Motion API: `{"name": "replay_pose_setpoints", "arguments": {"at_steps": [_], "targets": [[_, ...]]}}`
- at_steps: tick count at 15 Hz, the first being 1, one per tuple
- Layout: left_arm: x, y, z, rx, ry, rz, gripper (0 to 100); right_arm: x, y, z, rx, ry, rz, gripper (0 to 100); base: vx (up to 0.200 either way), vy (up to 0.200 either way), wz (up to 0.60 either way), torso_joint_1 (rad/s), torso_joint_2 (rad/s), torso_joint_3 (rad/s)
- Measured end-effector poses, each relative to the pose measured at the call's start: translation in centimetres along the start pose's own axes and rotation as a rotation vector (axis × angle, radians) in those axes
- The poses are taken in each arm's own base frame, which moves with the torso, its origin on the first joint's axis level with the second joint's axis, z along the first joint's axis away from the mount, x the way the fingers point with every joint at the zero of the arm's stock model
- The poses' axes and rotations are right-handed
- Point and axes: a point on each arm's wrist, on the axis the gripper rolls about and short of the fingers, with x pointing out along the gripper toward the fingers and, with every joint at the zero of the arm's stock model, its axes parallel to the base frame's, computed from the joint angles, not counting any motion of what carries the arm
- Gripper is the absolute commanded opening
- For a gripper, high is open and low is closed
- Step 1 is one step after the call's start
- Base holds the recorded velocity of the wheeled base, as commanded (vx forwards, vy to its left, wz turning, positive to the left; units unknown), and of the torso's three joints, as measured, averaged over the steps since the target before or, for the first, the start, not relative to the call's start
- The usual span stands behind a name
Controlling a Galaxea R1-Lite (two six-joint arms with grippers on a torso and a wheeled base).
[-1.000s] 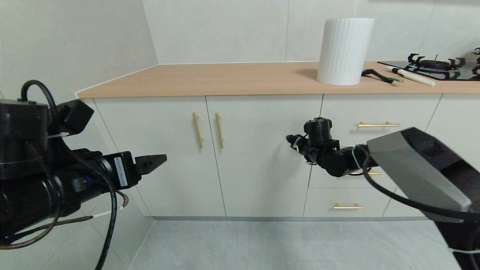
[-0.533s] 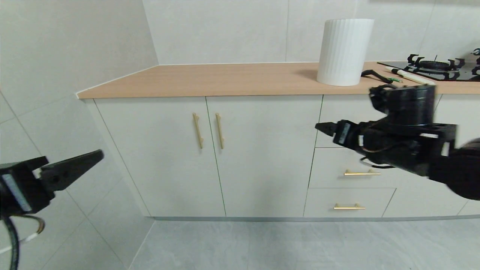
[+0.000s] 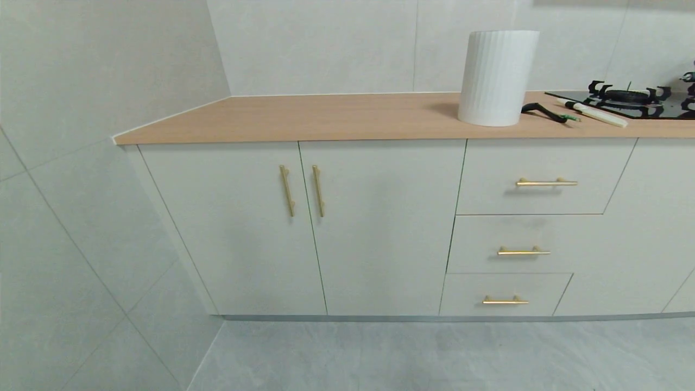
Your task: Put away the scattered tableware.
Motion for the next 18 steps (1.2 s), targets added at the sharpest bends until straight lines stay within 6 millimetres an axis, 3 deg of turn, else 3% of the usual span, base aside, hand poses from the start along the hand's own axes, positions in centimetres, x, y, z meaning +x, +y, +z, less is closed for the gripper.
{"name": "replay_pose_setpoints", "arguments": {"at_steps": [3, 6, 11, 15, 18], "targets": [[-2.5, 0.4, -1.9, 0.010, -0.074, 0.093, 100, -5.6, -1.7, -2.4, -0.064, -0.074, -0.086, 100, 0.000, 0.000, 0.00, 0.000, 0.00, 0.000], [-3.5, 0.5, -2.8, 0.004, -0.102, 0.214, 100, -8.5, -2.4, -4.5, -0.077, -0.141, -0.225, 100, 0.000, 0.000, 0.00, 0.000, 0.00, 0.000], [-3.7, -0.1, -6.4, -0.006, -0.067, 0.296, 100, -9.3, -2.4, -6.8, -0.107, -0.172, -0.373, 100, 0.000, 0.000, 0.00, 0.000, 0.00, 0.000], [-2.6, -0.3, -9.4, -0.013, -0.051, 0.301, 100, -8.3, -3.0, -10.8, -0.163, -0.146, -0.395, 100, 0.000, 0.000, 0.00, 0.000, 0.00, 0.000], [-2.1, -0.6, -11.5, -0.016, 0.033, 0.209, 100, -7.7, -3.2, -12.4, -0.224, -0.122, -0.316, 100, 0.000, 0.000, 0.00, 0.000, 0.00, 0.000]]}}
